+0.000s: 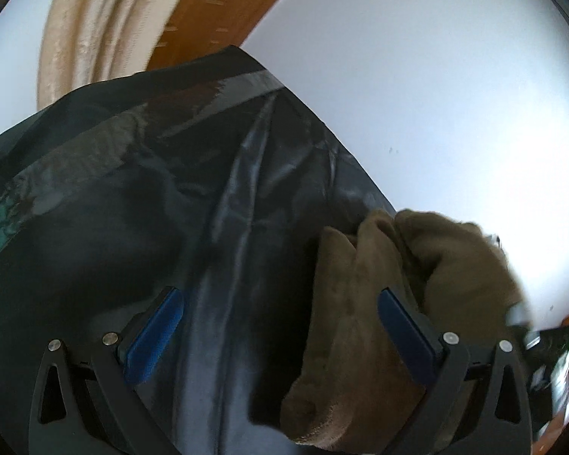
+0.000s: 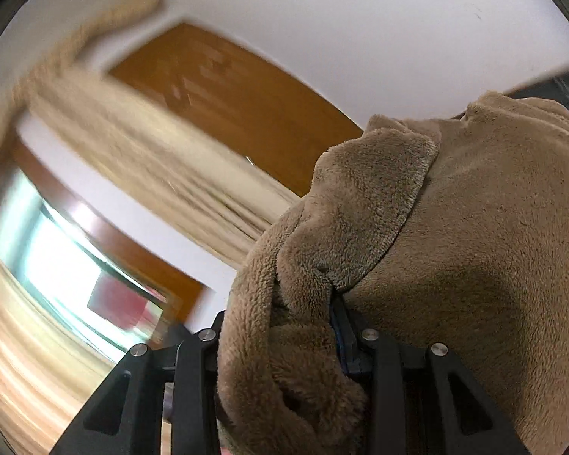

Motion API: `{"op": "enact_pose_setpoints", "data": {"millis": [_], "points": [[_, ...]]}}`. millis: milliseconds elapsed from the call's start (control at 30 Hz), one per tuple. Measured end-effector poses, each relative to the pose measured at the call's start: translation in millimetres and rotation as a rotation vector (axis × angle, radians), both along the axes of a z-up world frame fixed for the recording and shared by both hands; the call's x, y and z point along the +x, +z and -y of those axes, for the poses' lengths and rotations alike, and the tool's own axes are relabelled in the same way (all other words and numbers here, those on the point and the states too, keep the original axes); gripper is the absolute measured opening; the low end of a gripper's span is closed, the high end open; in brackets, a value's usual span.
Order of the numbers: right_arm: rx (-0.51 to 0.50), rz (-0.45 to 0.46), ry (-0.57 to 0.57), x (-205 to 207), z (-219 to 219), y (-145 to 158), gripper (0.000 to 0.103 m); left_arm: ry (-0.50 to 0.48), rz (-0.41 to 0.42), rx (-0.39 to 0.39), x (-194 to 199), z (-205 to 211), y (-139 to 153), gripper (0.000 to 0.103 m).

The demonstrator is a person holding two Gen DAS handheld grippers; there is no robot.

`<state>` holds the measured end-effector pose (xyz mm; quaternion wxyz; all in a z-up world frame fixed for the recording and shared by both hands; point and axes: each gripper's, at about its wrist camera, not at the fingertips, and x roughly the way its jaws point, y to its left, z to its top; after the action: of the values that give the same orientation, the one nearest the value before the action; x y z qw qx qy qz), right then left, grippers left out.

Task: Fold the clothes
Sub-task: 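Fold the held blanket end over with the right gripper toward the left gripper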

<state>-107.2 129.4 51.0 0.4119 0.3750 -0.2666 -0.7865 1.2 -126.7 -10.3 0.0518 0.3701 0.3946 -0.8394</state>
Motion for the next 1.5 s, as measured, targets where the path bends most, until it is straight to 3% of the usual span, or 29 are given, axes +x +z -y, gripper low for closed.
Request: {"op": "enact_pose_setpoints", "data": {"millis": [300,400,433,467,533,867,1100,1200,1300,1500], "points": [[0.526,-0.279,0.038,34,70,-7,0.038,0.017,0.004,0.049,1,3,-4,0.103],[0.652,-0.37,0.073,49,87,-11,0.052,0.011,0.004,0.048,1,3,-3,0.103],[0.661,-0.385,0.085,53,90,-11,0.057,0.012,0.006,0.05,1,4,-4,0.103],[0.642,-0.379,0.11,54,92,-10,0.069,0.013,0.007,0.052,1,5,-5,0.103],[0.601,-0.366,0.158,55,94,-9,0.078,0.013,0.011,0.056,1,7,-7,0.103],[0.454,-0.326,0.216,77,58,-10,0.078,-0.05,-0.002,0.119,-2,4,-14,0.103],[0.386,-0.365,0.078,80,35,19,0.078,-0.102,-0.028,0.151,-1,-2,-9,0.103],[0.414,-0.36,-0.005,69,38,27,0.078,-0.106,-0.031,0.173,-1,-1,-10,0.103],[0.512,-0.374,-0.026,59,51,24,0.078,-0.11,-0.034,0.195,-1,0,-11,0.103],[0.798,-0.464,0.117,73,100,-11,0.078,-0.133,-0.039,0.211,-1,-3,-10,0.103]]}}
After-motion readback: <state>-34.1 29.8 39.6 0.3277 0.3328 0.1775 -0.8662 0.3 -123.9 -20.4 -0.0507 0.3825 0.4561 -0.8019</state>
